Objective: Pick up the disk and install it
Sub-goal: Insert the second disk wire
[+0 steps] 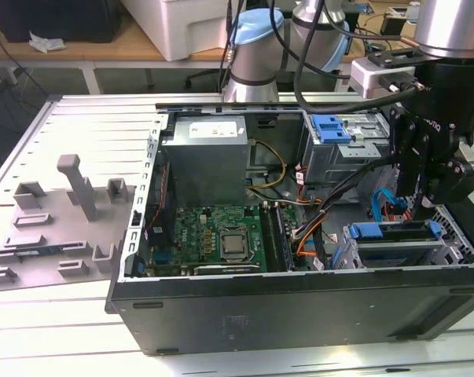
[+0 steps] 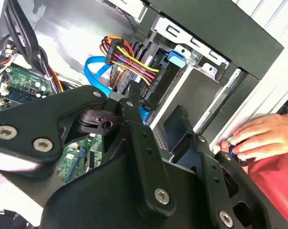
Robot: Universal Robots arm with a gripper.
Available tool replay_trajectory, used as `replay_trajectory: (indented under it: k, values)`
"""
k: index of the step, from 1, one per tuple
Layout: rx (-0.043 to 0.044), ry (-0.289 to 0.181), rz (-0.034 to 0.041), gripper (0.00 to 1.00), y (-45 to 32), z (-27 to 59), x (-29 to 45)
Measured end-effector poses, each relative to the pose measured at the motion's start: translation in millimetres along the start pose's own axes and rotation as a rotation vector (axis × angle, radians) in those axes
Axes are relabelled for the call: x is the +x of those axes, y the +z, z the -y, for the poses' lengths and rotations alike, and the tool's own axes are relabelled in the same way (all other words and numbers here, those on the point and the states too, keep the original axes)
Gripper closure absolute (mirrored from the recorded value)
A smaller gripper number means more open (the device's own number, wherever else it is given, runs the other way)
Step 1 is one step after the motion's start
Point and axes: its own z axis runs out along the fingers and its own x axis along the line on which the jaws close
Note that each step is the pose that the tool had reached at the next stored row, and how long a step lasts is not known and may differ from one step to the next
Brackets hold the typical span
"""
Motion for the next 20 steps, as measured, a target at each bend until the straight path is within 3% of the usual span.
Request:
replay_trajectory:
  k: [7, 14, 16, 18, 19, 20]
  values:
    - [-0.0001, 0.005, -0.0009, 0.52, -3.1, -11.1, -1.8]
    - [-0.0244, 0.144, -0.0178, 0.52, -2.1, -10.5, -2.0]
    - [-0.0247, 0.145, -0.0185, 0.52, -1.8, -9.8, -2.6]
    - [-0.0242, 0.144, -0.0241, 0.52, -1.9, -9.7, -3.1]
    - [-0.0198, 0.120, -0.0271, 0.52, -1.9, -9.7, -3.2]
    - [-0.0111, 0.072, -0.0213, 0.52, -1.8, -9.7, -3.2]
